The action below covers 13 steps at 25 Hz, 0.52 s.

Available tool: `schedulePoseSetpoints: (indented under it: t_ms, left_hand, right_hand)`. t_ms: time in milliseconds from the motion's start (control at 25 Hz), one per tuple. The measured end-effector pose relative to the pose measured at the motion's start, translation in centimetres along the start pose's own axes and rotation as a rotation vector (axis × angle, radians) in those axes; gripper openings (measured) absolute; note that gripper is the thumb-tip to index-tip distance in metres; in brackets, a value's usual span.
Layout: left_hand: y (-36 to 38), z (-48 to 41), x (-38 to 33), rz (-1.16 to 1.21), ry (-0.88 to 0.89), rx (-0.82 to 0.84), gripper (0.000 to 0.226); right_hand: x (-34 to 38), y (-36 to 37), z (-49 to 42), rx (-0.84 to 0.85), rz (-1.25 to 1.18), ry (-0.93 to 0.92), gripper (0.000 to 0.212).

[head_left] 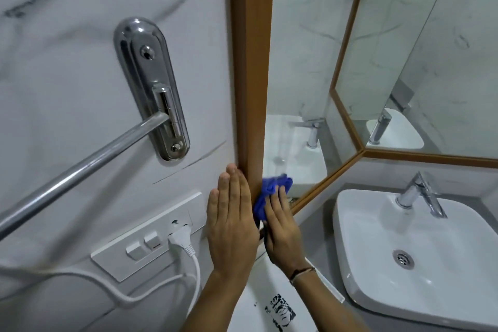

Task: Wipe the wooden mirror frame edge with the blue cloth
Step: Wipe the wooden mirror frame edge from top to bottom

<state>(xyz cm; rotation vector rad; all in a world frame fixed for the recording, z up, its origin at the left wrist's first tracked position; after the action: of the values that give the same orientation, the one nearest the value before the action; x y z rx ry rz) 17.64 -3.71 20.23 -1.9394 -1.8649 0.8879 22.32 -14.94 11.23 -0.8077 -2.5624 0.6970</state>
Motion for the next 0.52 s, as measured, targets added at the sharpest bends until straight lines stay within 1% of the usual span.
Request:
schedulePoseSetpoints:
  t_ms: [80,120,160,280,320,400,480,520]
  left_hand:
    - [0.7,0.7,0.5,0.007,-0.018,-0.011,0.058]
    - [1.1,1.0,0.6,0.005,-0.018,-0.021,0.060]
    - [1.4,1.3,0.6,0.004,-0.020,-0.031,0.063]
    - [1.7,1.6,1.1,0.023,-0.035,-0.036,0.078]
    - [2.0,1.9,1.2,0.013,-0.018,-0.040,0.077]
    - [2.2,2.2,1.5,0.005,0.002,-0.051,0.069]
    - [2.5,2.2,1.6,-0.012,0.002,-0.037,0.068]
    - [2.7,2.4,1.8,0.000,0.008,-0.036,0.068]
  right_hand:
    - [-0.7,-0.1,-2.4,-0.104,-0.004,0.006,0.061]
    - [-0.8,0.0,-2.6,-0.134,-0.013,0.024,0.060]
    - [-0.5,0.3,-1.8,-0.127,-0.023,0.039,0.060]
    - [1.1,1.4,2.9,-0.004,-0.001,0.067,0.061]
    - [0.8,1.4,3.2,-0.009,0.012,0.067,0.063]
    - [-0.3,1.2,0.8,-0.087,0.000,0.076,0.060]
    - [-0.6,1.5,-0.6,-0.178,-0.009,0.095,0.057]
    - [-0.5,1.8,0.0,-0.180,-0.021,0.116,0.057]
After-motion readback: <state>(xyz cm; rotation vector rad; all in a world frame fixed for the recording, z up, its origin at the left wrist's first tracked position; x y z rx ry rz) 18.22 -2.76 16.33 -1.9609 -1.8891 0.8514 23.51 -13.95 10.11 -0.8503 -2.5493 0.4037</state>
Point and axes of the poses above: each hand's wrist, its own z-axis away from the middle knuckle, its own y-axis out of the palm, x = y × z, the point moved 6 cm from there along -z, towards the middle knuckle, and after that the axes turned 11 degrees about -y, right-handed, at the moved point
